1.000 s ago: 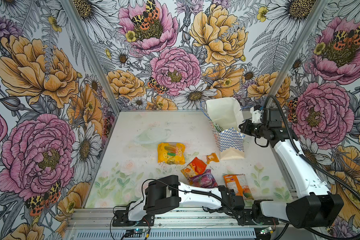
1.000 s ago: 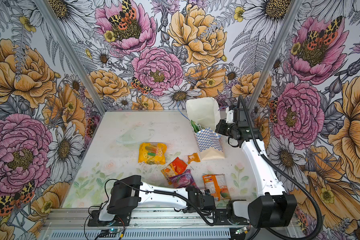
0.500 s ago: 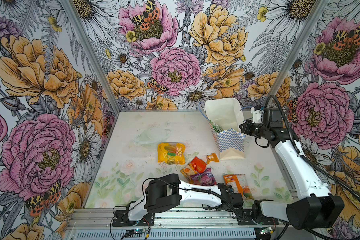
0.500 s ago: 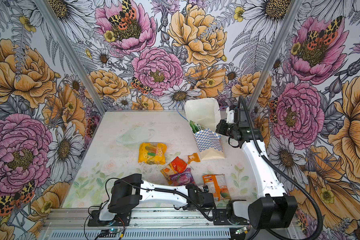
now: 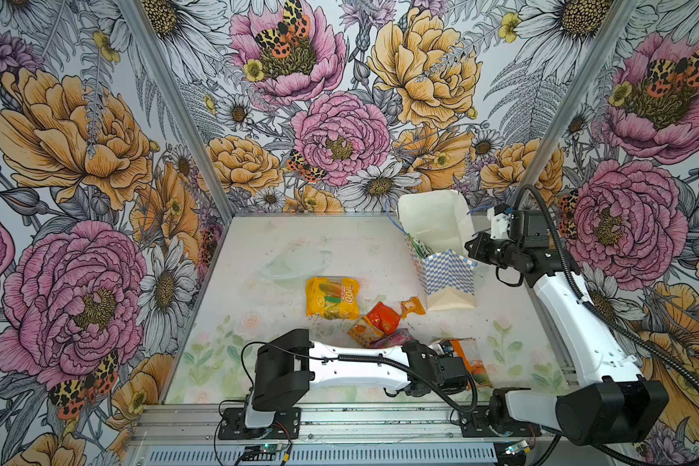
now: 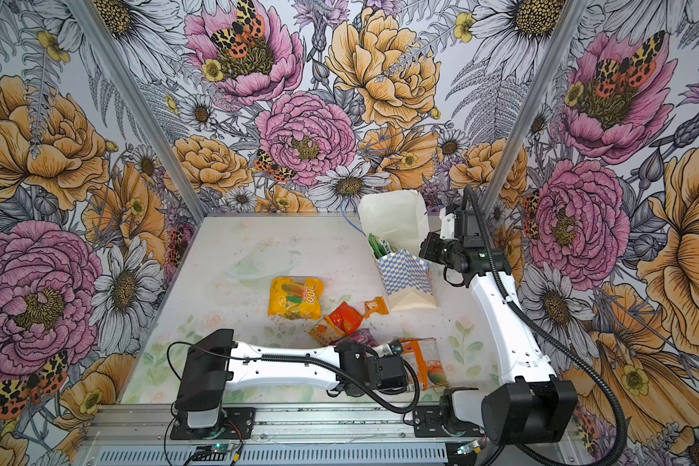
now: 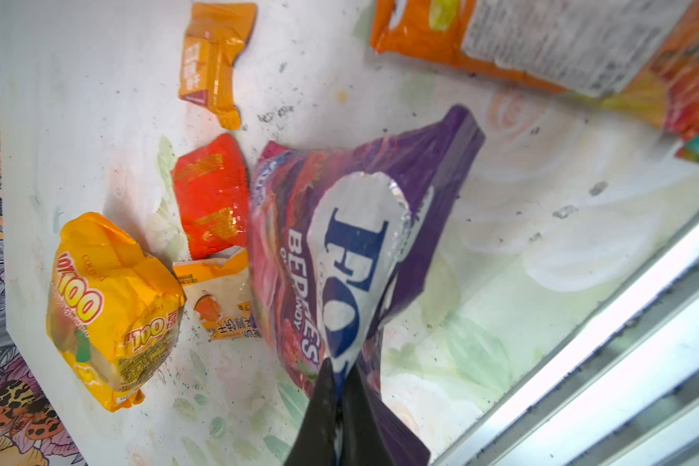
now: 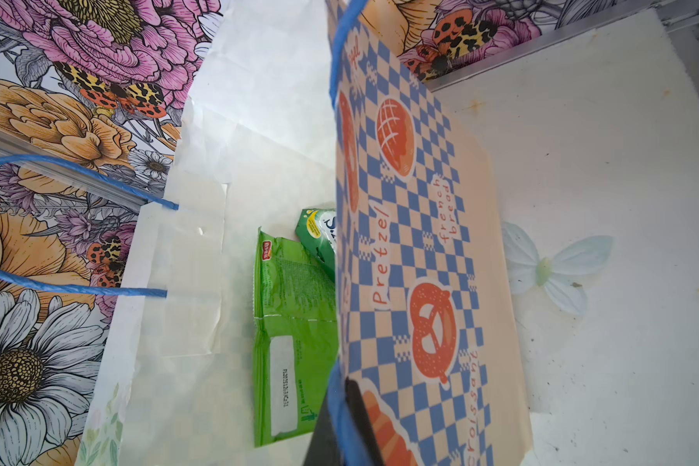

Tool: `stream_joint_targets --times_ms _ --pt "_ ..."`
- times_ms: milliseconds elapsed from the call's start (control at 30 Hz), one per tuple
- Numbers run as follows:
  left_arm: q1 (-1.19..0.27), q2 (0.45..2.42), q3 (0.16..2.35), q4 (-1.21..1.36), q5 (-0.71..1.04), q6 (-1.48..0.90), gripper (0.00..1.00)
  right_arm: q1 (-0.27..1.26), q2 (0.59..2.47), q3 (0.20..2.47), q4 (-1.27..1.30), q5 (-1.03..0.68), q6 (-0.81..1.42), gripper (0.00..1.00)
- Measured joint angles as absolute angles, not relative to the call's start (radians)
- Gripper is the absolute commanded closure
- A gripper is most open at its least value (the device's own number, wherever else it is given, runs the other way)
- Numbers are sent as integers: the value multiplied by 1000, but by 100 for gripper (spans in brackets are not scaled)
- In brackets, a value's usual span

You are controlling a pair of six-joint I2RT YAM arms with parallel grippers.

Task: Place the snacks into the paper bag
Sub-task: 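Lift the purple bag with left gripper and carry it toward the paper bag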

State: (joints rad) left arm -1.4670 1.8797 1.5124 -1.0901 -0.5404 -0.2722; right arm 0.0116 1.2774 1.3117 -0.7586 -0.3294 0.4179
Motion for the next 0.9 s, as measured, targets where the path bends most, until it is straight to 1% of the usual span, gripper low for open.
stream_joint_targets --times_ms 333,667,900 --pt "-1395 1654 1487 -1002 -534 -308 98 12 1277 1312 -759 -330 418 100" --pt "-1328 1508 1460 -913 -418 -321 100 12 1277 1312 -759 -330 418 100" --pt "-1191 1409 1483 -870 -331 -361 100 12 1277 1311 -759 -335 418 100"
